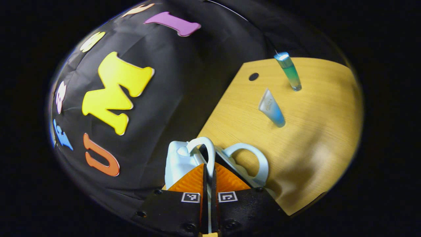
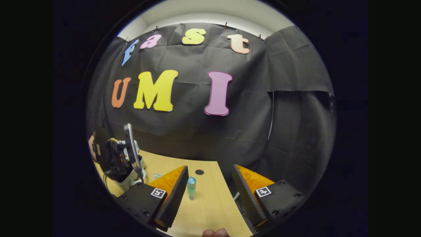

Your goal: First open the suitcase, pack the skin care products into it, and then close the suitcase.

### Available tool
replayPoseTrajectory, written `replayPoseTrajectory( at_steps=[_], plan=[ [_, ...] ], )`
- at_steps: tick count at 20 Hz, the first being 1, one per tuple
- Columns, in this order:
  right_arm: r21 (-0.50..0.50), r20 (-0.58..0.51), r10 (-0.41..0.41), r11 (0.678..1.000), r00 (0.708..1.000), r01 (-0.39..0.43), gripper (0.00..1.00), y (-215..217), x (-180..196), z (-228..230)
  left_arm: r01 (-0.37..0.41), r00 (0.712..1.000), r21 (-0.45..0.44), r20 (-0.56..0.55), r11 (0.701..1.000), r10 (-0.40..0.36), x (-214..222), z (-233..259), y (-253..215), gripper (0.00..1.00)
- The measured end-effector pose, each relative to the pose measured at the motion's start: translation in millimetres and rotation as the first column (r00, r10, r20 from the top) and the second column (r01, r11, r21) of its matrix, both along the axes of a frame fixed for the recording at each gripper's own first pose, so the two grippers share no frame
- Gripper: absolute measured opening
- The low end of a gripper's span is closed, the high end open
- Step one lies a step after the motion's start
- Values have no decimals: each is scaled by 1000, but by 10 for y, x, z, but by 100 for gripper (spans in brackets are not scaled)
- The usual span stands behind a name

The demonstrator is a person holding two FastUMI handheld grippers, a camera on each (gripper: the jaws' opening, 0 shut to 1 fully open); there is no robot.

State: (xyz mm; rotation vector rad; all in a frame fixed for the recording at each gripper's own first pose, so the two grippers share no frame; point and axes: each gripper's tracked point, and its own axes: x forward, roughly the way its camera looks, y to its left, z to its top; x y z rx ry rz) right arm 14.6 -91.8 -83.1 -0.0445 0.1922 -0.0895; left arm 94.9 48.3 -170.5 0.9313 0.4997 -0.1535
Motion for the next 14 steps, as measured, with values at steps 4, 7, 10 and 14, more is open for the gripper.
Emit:
replayPoseTrajectory(
  at_steps=[4, 7, 10, 14],
  plan=[
    [-14, 29, 54, 998, 998, -54, 80, 267, 85, 165, -77, 979, -94, 184, 993, 93, -94, 762, 609, 4],
    [-27, 39, 96, 995, 995, -95, 80, 514, 132, 262, -144, 943, -176, 275, 974, 189, -241, 1089, 1152, 3],
    [-34, 33, 132, 991, 991, -131, 80, 735, 170, 301, -216, 899, -271, 319, 938, 299, -398, 1147, 1675, 4],
    [-37, 22, 162, 986, 987, -161, 80, 986, 226, 334, -318, 828, -383, 333, 867, 451, -482, 1093, 2740, 4]
  ],
)
